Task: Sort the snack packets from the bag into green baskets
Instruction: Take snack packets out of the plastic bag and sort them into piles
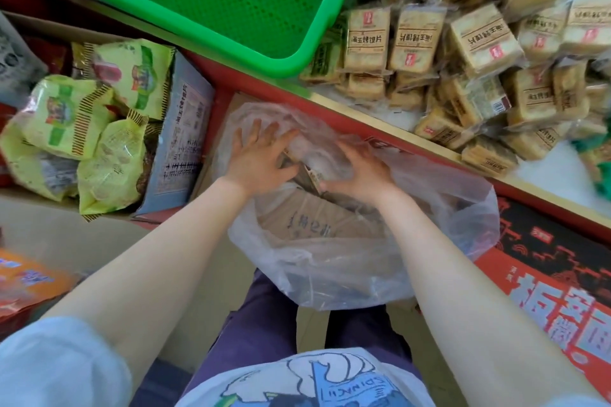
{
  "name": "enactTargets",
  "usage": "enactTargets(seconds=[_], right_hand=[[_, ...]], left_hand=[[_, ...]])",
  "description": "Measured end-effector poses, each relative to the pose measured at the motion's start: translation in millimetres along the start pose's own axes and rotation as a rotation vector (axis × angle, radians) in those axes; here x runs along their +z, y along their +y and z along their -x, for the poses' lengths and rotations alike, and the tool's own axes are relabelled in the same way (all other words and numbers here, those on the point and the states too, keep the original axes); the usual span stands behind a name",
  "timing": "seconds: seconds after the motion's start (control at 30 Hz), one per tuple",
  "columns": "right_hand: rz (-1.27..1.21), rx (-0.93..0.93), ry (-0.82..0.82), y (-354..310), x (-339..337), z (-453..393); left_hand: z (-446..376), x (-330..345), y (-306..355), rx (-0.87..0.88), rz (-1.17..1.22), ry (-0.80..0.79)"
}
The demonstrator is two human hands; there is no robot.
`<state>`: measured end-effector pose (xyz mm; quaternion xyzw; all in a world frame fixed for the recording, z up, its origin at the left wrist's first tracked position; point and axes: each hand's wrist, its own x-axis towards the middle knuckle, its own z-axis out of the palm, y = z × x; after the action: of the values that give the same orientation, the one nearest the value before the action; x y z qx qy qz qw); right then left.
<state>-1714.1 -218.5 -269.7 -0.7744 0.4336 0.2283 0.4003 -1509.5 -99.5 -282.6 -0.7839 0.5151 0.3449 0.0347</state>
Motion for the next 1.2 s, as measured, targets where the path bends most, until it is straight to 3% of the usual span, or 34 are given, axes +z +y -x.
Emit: enactTargets(seconds=[0.1, 0.2, 0.3, 0.37, 0.43, 0.53, 0.63, 0.7, 0.87, 0.93, 1.0, 1.07, 1.2], right_hand=[[-0.081, 0.059, 0.037, 7.1, -0.4, -10.2], [0.069, 0.059, 0.134, -0.9, 2.2, -0.1], [0.035, -0.131, 0.360, -18.3, 15.7, 24.7], [0.040, -0.283, 0.316, -29.4, 25.1, 29.0], [0.181, -0.331, 0.156, -31.3, 27.8, 16.2], [0.324, -0.190, 0.044, -17.4, 18.7, -4.5], [0.284, -0.029, 0.063, -7.1, 5.7, -4.4], [0.252, -0.032, 0.109, -11.8, 6.3, 5.9], [-0.017, -0.205, 0.570, -21.4, 43.6, 43.1], [-0.213, -0.100, 0.475, -19.8, 60.0, 44.3], [-0.445, 0.149, 0.344, -16.0, 76.2, 35.4], [-0.676, 0.384, 0.355, -12.4, 91.0, 21.2], [-0.863, 0.496, 0.422, -16.8, 104.8, -7.8]], left_hand=[[-4.6, 0.0, -3.9, 0.015, 0.010, -0.042], [-7.4, 4.9, -4.6, 0.019, 0.000, -0.068], [-14.5, 7.5, -2.4, 0.000, 0.004, -0.064], [-18.3, 8.1, -2.2, -0.008, -0.020, -0.071], [-15.5, 7.6, -4.7, 0.002, -0.013, -0.075], [4.4, 8.7, -8.8, 0.052, 0.038, -0.003], [24.5, 19.0, -9.3, 0.105, 0.076, 0.020], [28.6, 26.7, -7.0, 0.093, 0.083, -0.016], [16.0, 21.9, 3.0, 0.058, 0.091, -0.002], [11.3, 15.7, 7.4, 0.052, 0.099, -0.011], [15.4, 15.5, 12.6, 0.063, 0.113, 0.010], [31.4, 22.2, 17.3, 0.080, 0.185, 0.085], [71.6, 47.4, 17.3, -0.047, 0.413, 0.133]])
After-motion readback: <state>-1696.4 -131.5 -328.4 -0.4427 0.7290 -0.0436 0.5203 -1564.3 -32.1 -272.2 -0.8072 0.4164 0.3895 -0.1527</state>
